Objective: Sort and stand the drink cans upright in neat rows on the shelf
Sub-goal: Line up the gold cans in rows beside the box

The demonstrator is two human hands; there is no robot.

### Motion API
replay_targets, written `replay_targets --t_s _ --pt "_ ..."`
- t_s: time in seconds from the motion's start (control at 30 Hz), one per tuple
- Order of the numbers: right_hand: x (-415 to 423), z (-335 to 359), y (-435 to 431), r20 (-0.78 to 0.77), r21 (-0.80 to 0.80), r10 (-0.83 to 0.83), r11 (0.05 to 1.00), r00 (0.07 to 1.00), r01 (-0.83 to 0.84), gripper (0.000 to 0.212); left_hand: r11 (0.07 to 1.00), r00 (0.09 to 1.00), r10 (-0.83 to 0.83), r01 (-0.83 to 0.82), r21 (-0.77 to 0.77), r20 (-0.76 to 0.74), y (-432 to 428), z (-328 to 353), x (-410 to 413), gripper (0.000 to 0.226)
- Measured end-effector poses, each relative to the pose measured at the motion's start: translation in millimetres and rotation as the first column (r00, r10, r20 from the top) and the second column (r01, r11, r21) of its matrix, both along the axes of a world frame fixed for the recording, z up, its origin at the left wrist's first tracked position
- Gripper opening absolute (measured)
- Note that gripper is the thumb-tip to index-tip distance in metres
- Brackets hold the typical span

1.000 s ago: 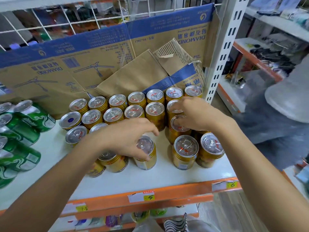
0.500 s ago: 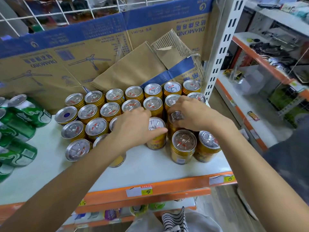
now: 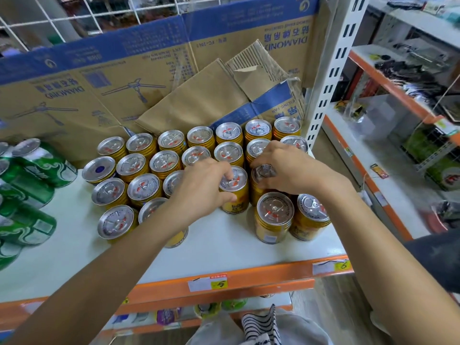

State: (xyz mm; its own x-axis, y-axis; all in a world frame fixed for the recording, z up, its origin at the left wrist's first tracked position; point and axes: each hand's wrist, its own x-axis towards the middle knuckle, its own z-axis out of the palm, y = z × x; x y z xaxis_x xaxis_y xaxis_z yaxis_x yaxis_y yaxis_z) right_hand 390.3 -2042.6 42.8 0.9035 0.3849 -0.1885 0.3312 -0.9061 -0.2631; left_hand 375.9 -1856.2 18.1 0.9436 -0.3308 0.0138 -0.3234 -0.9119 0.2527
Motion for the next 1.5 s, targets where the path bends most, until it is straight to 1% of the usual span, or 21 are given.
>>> replay_targets --t_s 0.07,0.17,0.4,0.7,0.77,0.83,0.9,0.93,1.0,1.03,1.07,1.1,1.17,1.27,1.4,1.5 --pt "0 0 0 0.003 -0.007 -0.002 1.000 1.000 0.002 0.049 0.999 1.000 -0.004 0.004 -0.047 0.002 1 -3 -1 0.030" --pt "0 1 0 0.004 -0.008 0.002 1.000 1.000 -0.002 0.047 0.994 0.999 -0.042 0.042 -0.105 0.001 4 -9 -1 0.034" --pt "-1 0 2 0.001 -0.002 0.000 1.000 1.000 0.000 0.045 0.977 0.992 -0.123 0.125 -0.171 0.027 11 -10 2 0.047" --pt "-4 0 3 0.013 -0.009 -0.016 1.000 1.000 0.016 0.044 0.973 0.989 -0.145 0.146 -0.177 0.019 14 -12 4 0.033" --pt "-8 -1 4 0.021 -0.024 -0.014 1.000 1.000 0.015 0.048 0.977 0.986 -0.168 0.168 -0.129 0.010 17 -7 -1 0.029" --pt "-15 -1 5 0.046 -0.037 -0.005 0.999 0.999 0.007 0.054 0.980 0.981 -0.192 0.193 -0.059 0.023 27 4 -8 0.034" --pt "-25 1 6 0.094 -0.010 0.026 1.000 0.995 -0.025 0.050 0.976 0.977 -0.213 0.212 0.052 0.023 45 19 -16 0.039" --pt "-29 3 5 0.111 0.017 0.049 0.999 0.993 -0.051 0.047 0.965 0.975 -0.220 0.221 0.139 -0.018 57 26 -20 0.042" --pt "-37 7 5 0.115 0.062 0.095 0.993 0.989 -0.103 0.042 0.921 0.968 -0.178 0.227 0.317 -0.175 79 36 -27 0.054" --pt "-40 8 5 0.105 0.072 0.116 0.990 0.988 -0.123 0.041 0.898 0.958 -0.139 0.228 0.376 -0.249 86 38 -31 0.062" --pt "-42 8 6 0.090 0.070 0.131 0.988 0.987 -0.138 0.040 0.886 0.950 -0.109 0.226 0.405 -0.292 91 37 -34 0.071" --pt "-43 8 7 0.071 0.060 0.139 0.988 0.988 -0.144 0.039 0.884 0.948 -0.098 0.223 0.411 -0.302 93 35 -37 0.076" --pt "-45 6 8 0.035 0.033 0.135 0.990 0.990 -0.136 0.039 0.883 0.957 -0.114 0.221 0.414 -0.267 93 27 -38 0.078" --pt "-47 6 7 0.009 0.012 0.140 0.990 0.990 -0.140 0.040 0.883 0.965 -0.127 0.216 0.418 -0.229 91 22 -37 0.073" --pt "-48 7 4 -0.015 0.022 0.171 0.985 0.985 -0.171 0.044 0.929 0.964 -0.177 0.230 0.288 -0.197 77 22 -44 0.068" --pt "-48 7 3 -0.019 0.018 0.189 0.982 0.982 -0.189 0.046 0.934 0.941 -0.263 0.303 0.188 -0.211 53 20 -49 0.072"
